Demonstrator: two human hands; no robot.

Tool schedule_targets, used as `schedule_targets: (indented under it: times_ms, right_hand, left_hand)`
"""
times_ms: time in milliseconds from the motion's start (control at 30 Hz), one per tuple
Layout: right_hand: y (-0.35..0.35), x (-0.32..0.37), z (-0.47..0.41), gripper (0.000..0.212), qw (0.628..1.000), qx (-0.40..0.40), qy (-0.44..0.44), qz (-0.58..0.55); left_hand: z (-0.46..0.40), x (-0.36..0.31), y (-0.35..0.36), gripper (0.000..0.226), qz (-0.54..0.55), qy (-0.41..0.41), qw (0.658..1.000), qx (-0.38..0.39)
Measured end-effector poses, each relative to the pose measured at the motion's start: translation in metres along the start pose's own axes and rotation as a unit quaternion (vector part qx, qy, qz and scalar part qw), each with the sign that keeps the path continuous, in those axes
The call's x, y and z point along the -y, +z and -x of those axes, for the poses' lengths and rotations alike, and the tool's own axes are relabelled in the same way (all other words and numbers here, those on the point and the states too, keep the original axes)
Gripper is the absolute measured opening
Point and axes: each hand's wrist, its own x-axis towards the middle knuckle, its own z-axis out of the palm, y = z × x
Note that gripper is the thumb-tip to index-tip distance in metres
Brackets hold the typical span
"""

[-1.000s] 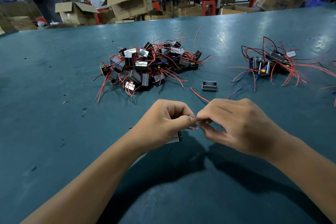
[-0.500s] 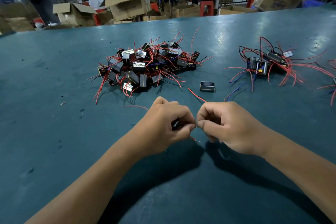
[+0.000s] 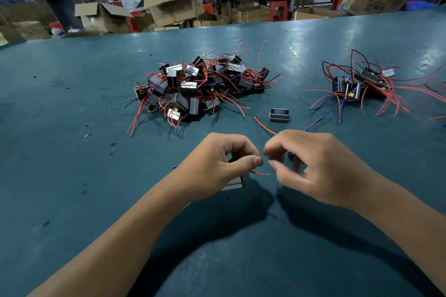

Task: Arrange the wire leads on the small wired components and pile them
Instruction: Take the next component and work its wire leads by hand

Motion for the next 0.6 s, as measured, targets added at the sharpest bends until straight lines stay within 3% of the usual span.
schedule_targets:
  times_ms: [133,267,367,467,600]
  right_hand:
    - [0.002,-0.001,-0.002,0.014,0.993,-0.013,-0.082,0.089]
    - [0.004,-0.004,-0.001,0.015,0.995,0.009,-0.074,0.066]
    - [0.007,-0.002,0.0,0.005,0.999,0.038,0.019,-0.015]
    - [0.012,0.001,0.001,0.014,0.984,0.031,0.119,-0.128]
    - [0.017,0.006,-0.003,0.02,0.911,0.034,0.275,-0.305]
  left_hand:
    - [0.0,0.001,-0.001,0.01,0.01,0.0,1.0,0.018]
    - [0.0,0.003,-0.003,0.009,0.0,-0.002,1.0,0.027]
    - [0.001,0.004,-0.002,0.008,-0.068,0.038,0.997,0.026]
    - [0.0,0.004,0.001,0.007,-0.199,0.11,0.974,-0.017]
    - [-0.001,0.002,0.002,0.007,-0.28,0.172,0.944,-0.035]
